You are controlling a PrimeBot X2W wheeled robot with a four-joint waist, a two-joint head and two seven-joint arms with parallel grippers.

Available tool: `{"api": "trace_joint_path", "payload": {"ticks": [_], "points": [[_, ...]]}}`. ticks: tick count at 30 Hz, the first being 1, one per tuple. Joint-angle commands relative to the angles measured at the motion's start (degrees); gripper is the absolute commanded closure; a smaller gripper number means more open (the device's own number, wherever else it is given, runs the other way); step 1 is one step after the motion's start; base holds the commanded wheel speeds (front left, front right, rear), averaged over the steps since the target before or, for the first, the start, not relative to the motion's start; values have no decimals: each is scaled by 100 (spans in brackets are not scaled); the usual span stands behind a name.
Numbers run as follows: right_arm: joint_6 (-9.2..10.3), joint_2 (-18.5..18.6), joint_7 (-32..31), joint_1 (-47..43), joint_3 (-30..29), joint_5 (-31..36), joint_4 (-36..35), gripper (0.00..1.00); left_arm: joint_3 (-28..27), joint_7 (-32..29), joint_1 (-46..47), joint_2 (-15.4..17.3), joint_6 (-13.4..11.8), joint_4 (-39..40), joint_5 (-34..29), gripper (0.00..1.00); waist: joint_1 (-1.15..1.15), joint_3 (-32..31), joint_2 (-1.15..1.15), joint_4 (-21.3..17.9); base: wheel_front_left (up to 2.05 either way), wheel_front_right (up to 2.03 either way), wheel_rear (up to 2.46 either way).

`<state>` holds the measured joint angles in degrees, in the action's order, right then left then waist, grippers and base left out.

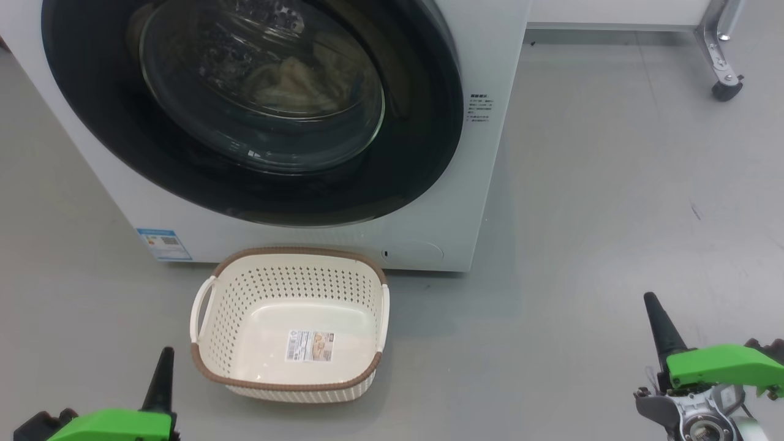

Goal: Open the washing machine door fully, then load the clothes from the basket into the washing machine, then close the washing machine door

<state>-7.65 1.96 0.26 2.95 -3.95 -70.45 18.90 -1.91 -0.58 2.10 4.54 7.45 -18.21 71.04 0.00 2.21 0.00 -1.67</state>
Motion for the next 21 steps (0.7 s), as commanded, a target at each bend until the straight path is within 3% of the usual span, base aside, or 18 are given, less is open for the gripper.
{"api": "trace_joint_path", "payload": {"ticks": [1,21], "points": [[12,132,-44,290,37,-164,-227,100,-210,-38,294,30,4,227,147,100,0,-8,0,7,0,0,0],[15,138,-402,307,-104,-1445,-391,100,-370,-385,365,-92,4,346,1364,100,0,-129,0,106,0,0,0]]}}
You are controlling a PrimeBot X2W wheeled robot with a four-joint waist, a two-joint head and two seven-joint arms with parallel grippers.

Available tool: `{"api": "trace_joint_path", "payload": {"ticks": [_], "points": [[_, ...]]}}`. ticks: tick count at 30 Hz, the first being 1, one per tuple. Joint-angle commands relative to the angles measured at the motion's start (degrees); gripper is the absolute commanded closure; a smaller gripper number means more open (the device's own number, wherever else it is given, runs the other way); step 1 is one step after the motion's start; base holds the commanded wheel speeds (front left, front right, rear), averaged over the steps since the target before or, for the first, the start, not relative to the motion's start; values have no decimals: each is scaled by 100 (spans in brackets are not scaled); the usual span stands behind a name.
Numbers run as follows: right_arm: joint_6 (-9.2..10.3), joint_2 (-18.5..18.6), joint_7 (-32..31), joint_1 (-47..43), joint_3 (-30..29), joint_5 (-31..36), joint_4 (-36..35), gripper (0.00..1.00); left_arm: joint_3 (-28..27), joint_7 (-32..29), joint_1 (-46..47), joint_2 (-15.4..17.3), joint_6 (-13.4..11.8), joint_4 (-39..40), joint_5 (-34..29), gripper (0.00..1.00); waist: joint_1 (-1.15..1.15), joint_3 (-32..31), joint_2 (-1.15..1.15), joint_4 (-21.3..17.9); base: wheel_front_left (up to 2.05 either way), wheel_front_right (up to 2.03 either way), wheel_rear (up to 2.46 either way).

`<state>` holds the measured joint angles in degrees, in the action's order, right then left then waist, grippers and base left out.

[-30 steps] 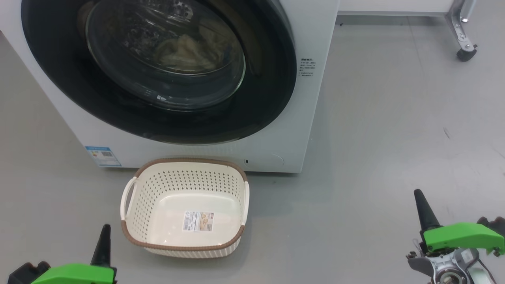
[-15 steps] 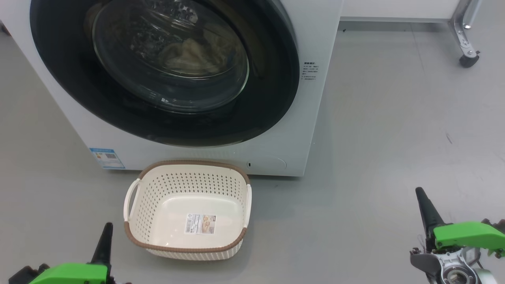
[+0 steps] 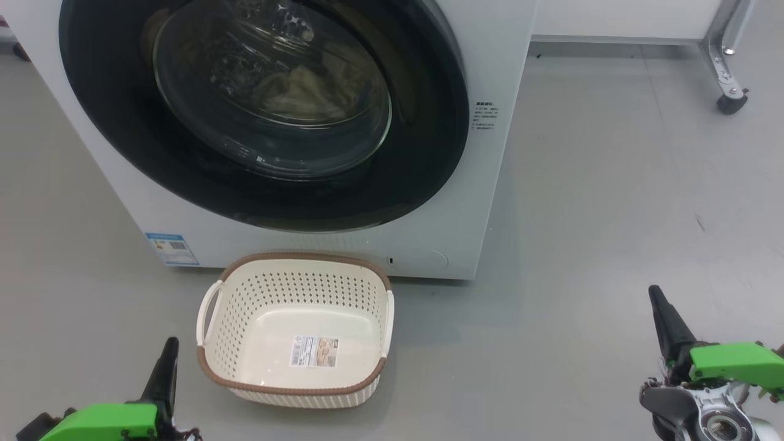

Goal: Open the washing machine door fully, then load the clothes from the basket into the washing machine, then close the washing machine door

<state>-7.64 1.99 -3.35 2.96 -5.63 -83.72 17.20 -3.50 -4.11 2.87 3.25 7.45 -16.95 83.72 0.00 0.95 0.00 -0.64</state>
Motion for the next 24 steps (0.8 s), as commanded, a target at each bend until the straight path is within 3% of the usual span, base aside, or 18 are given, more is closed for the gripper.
{"api": "trace_joint_path", "payload": {"ticks": [1,13,24], "points": [[14,135,-59,307,57,-179,-229,100,-219,-47,292,32,4,225,154,100,0,-9,0,8,0,0,0],[15,137,-262,316,-24,-898,-321,100,-307,-241,332,-37,3,291,840,100,0,-77,0,64,0,0,0],[15,131,-270,317,-34,-890,-320,100,-306,-241,332,-37,3,292,841,100,0,-77,0,64,0,0,0]]}}
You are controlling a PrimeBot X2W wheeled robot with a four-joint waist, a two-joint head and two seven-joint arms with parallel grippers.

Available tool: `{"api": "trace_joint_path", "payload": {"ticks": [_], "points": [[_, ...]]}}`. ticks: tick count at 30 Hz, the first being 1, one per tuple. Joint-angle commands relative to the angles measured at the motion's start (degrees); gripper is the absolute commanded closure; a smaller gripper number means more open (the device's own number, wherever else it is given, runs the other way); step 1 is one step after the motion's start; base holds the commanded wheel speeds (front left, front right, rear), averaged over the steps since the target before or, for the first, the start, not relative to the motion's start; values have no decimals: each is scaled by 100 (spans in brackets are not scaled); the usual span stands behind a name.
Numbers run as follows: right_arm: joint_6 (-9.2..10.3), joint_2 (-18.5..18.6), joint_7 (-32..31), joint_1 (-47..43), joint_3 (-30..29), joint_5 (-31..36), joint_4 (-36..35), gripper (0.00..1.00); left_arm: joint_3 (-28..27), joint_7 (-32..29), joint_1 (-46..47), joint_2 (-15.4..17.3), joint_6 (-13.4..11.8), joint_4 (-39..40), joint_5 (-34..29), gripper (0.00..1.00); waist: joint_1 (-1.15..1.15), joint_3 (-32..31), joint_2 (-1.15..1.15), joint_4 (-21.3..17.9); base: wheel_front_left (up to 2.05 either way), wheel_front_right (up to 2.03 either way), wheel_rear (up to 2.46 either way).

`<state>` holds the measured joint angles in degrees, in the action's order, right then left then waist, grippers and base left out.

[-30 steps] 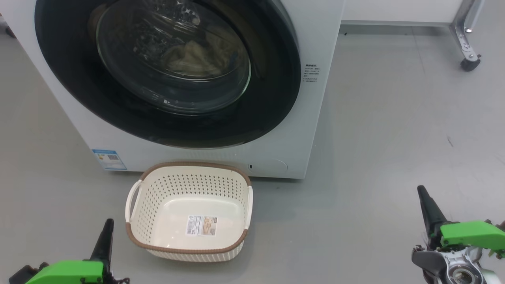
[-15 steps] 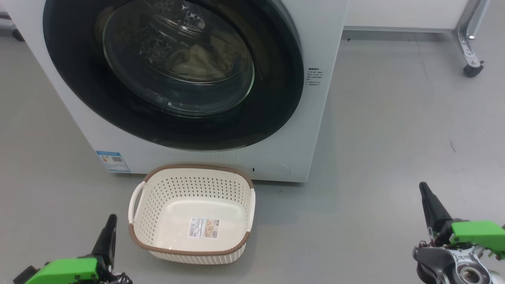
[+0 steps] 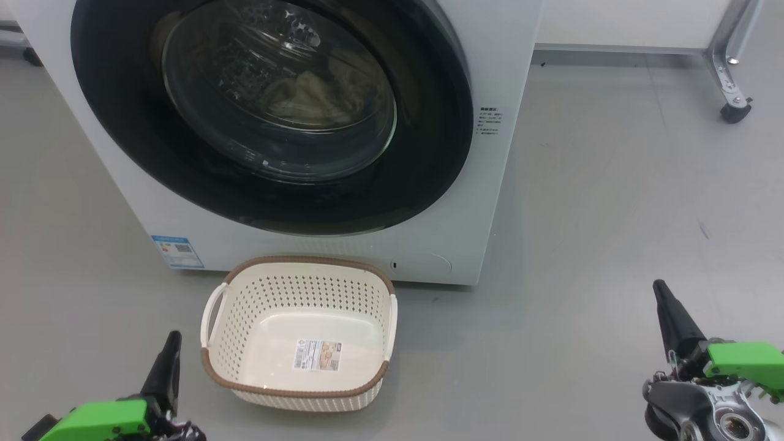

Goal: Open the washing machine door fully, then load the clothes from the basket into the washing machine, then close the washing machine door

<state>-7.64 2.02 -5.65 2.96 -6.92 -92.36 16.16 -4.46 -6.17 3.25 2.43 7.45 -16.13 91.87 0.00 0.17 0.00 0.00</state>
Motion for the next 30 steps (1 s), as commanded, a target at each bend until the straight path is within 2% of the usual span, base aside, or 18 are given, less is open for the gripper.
{"api": "trace_joint_path", "payload": {"ticks": [1,30], "points": [[15,128,-40,317,94,-26,-216,100,-210,-35,293,44,3,210,26,100,0,1,0,0,0,0,0],[15,113,-57,319,73,-8,-215,100,-209,-34,293,44,3,210,27,100,0,1,0,0,0,0,0]]}}
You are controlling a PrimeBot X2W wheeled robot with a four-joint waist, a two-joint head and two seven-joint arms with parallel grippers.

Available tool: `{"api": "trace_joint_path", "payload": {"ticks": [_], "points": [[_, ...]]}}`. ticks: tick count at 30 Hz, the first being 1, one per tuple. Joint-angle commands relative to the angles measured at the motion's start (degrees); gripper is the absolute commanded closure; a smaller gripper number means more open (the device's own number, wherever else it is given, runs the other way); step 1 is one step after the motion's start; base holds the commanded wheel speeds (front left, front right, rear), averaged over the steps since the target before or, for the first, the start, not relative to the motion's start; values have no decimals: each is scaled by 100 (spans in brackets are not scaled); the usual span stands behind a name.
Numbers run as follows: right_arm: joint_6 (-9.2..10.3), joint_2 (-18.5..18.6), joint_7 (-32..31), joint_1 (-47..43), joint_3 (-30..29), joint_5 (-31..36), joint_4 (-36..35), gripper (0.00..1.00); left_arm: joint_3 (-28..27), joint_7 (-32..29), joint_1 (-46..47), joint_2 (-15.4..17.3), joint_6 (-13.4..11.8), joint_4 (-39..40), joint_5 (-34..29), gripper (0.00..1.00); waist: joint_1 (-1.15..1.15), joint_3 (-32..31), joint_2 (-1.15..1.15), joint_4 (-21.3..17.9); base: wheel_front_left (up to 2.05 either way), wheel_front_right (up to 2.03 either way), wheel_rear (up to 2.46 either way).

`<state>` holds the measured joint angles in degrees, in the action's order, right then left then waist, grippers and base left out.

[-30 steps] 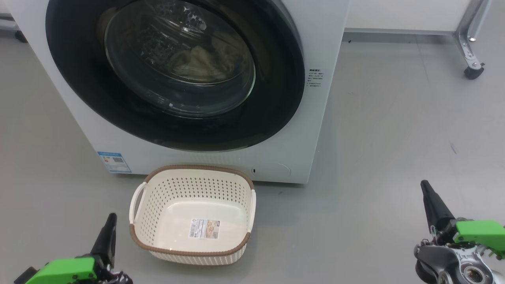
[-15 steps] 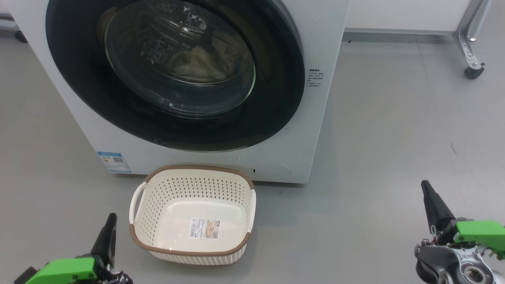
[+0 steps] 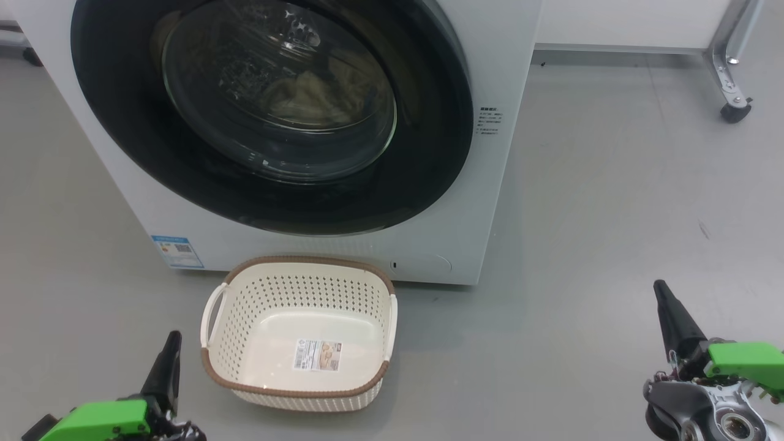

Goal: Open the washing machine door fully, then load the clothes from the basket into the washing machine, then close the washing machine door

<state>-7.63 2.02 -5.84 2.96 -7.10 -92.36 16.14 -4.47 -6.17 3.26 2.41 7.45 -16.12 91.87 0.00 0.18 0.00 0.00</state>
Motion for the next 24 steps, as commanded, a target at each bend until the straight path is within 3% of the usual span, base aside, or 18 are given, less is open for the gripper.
{"api": "trace_joint_path", "payload": {"ticks": [1,24], "points": [[14,113,-38,319,91,-8,-214,100,-208,-33,293,47,3,209,28,100,0,0,0,0,0,0,0],[14,105,-47,320,80,2,-213,100,-207,-33,293,47,3,209,28,100,0,0,0,0,0,0,0]]}}
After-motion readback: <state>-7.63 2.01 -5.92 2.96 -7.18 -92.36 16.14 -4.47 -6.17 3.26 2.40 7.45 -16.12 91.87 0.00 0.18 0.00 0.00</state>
